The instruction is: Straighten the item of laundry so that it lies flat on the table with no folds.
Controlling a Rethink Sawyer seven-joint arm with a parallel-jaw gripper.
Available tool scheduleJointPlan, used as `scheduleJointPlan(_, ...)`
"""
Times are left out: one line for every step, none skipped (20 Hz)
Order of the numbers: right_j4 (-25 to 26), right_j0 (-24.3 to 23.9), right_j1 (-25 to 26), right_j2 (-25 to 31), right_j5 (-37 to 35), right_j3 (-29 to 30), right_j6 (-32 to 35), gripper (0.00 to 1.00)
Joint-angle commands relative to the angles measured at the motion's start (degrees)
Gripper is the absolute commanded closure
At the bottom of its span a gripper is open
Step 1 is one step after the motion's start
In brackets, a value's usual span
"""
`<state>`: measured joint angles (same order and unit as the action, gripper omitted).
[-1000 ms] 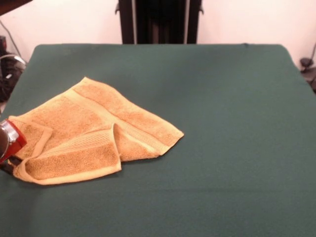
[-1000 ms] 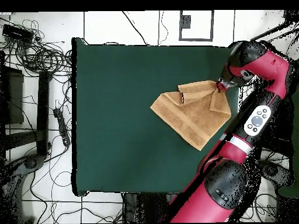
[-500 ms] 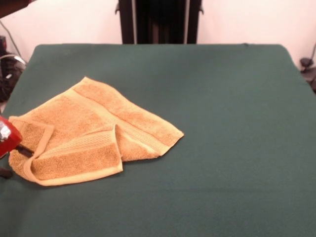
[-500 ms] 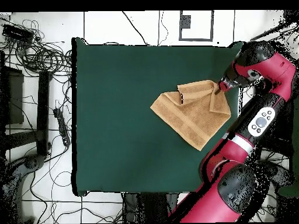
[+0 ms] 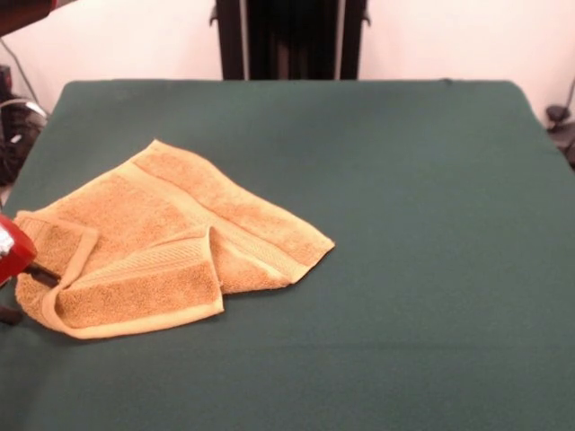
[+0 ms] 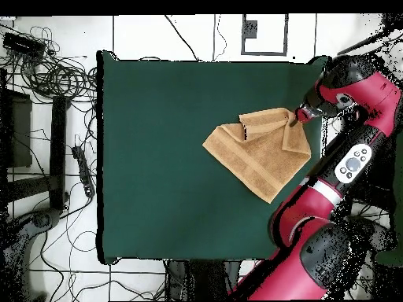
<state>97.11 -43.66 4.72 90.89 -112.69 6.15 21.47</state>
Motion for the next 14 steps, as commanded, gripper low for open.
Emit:
scheduleJointPlan(9.6,1.2,12.2,4.5,14.0,3.0,-4.8,0.0)
scheduleJointPlan(9.0,1.2,12.2,4.5,12.5,3.0,-3.3,0.0)
scheduleJointPlan(8.3,1.1,12.1,4.7,10.2,3.1,-1.8,0.0)
scheduleJointPlan(7.5,1.0,12.0,4.9,7.9,3.1,-0.1,0.0)
scheduleJointPlan(7.0,1.0,11.9,5.4,5.2,3.0,2.2,0.0)
scheduleJointPlan(6.9,1.2,11.8,5.9,2.0,2.8,5.5,0.0)
scheduleJointPlan(7.1,1.3,11.7,6.3,-0.7,2.6,7.7,0.0)
scheduleJointPlan(7.0,1.5,11.6,6.2,-2.8,2.6,9.5,0.0)
scheduleJointPlan(5.7,1.9,11.4,6.1,-4.5,2.6,12.3,0.0)
scheduleJointPlan(4.4,2.2,11.3,5.9,-6.1,2.6,15.1,0.0)
scheduleJointPlan(2.6,2.7,11.0,5.4,-7.5,2.5,18.2,0.0)
scheduleJointPlan(0.4,3.4,10.6,4.3,-8.3,2.6,21.0,0.0)
scheduleJointPlan(-1.5,4.0,10.2,3.2,-8.5,2.7,23.7,0.0)
scheduleJointPlan(-3.1,4.7,9.9,2.3,-9.0,2.5,26.4,0.0)
